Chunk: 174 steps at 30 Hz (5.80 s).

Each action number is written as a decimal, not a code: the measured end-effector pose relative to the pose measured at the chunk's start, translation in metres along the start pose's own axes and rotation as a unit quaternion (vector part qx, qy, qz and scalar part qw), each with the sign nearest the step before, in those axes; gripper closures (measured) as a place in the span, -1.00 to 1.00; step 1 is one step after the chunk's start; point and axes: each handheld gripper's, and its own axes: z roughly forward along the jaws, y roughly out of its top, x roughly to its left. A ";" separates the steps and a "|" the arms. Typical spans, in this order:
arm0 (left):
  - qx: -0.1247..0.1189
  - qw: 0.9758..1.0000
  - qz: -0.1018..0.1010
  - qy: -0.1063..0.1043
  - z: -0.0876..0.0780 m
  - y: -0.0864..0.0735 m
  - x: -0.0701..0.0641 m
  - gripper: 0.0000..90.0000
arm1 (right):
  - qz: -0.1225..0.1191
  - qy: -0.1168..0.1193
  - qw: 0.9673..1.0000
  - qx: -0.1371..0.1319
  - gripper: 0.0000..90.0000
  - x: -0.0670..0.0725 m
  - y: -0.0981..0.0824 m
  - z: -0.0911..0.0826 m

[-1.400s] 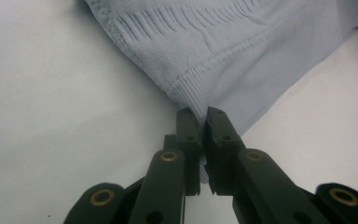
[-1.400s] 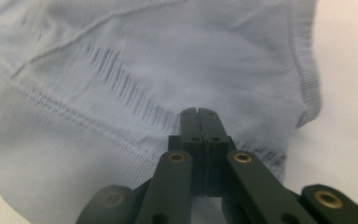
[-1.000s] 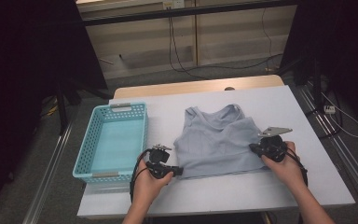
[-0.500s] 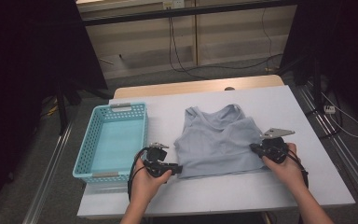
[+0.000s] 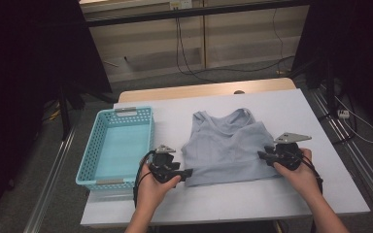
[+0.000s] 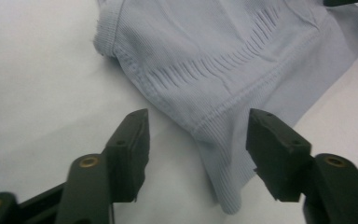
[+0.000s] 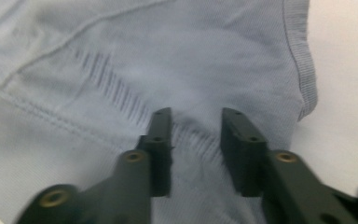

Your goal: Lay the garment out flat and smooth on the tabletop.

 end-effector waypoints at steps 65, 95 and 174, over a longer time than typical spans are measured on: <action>-0.028 0.999 0.043 -0.008 0.003 0.008 -0.012 -0.60 | 0.104 -0.082 0.991 -0.037 -0.04 -0.026 0.093 0.060; -0.026 0.999 0.039 -0.016 0.001 0.011 -0.012 -0.55 | 0.109 -0.110 0.988 0.010 0.99 -0.031 0.093 0.100; -0.034 0.999 0.030 -0.013 -0.003 0.012 -0.005 -0.57 | 0.034 0.015 0.999 0.022 0.06 0.045 0.114 0.125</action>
